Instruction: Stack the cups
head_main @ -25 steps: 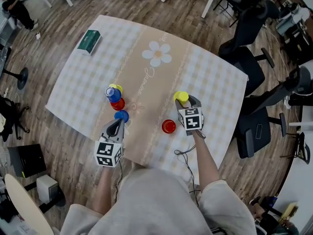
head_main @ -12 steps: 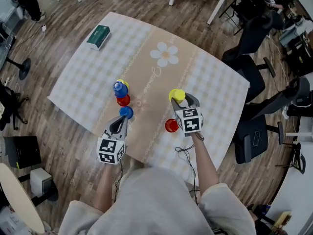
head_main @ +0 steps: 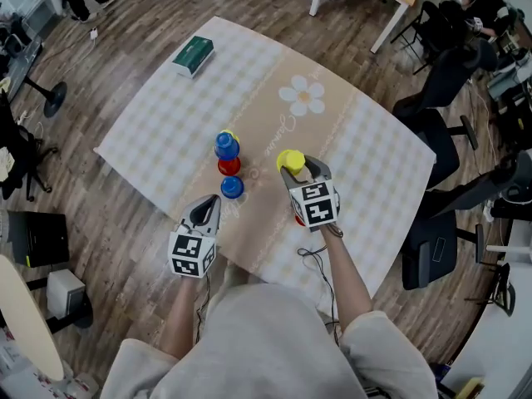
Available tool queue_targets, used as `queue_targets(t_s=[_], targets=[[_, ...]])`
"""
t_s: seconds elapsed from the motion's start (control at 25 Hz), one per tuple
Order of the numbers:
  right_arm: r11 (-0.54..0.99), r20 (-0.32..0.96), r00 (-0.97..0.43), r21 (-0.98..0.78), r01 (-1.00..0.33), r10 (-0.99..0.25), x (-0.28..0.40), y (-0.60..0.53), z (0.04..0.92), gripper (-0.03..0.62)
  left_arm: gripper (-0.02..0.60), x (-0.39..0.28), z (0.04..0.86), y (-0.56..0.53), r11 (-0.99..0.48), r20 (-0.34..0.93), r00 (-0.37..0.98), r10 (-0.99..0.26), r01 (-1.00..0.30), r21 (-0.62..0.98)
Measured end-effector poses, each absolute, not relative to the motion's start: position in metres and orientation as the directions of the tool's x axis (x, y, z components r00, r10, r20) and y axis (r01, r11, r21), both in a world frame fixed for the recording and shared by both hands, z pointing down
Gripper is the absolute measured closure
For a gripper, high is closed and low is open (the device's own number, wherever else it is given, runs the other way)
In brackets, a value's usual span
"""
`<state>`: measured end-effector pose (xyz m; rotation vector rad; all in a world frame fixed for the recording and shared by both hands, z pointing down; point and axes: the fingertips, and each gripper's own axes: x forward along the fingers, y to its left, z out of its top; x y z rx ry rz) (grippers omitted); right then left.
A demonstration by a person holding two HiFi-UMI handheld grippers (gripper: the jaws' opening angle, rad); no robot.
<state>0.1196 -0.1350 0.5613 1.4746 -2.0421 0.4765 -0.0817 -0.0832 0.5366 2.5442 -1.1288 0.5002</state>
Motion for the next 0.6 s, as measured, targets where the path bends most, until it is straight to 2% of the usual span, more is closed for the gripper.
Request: queue_targets(t_s=[0.6], targets=[[0.505, 0.646, -0.372, 0.024, -0.863, -0.666, 0.014, -0.151, 0.573, 0.353, 0.568, -0.142, 0.544, -0.084, -0.551, 0.441, 0.554, -0.706, -0.821, 0.148]])
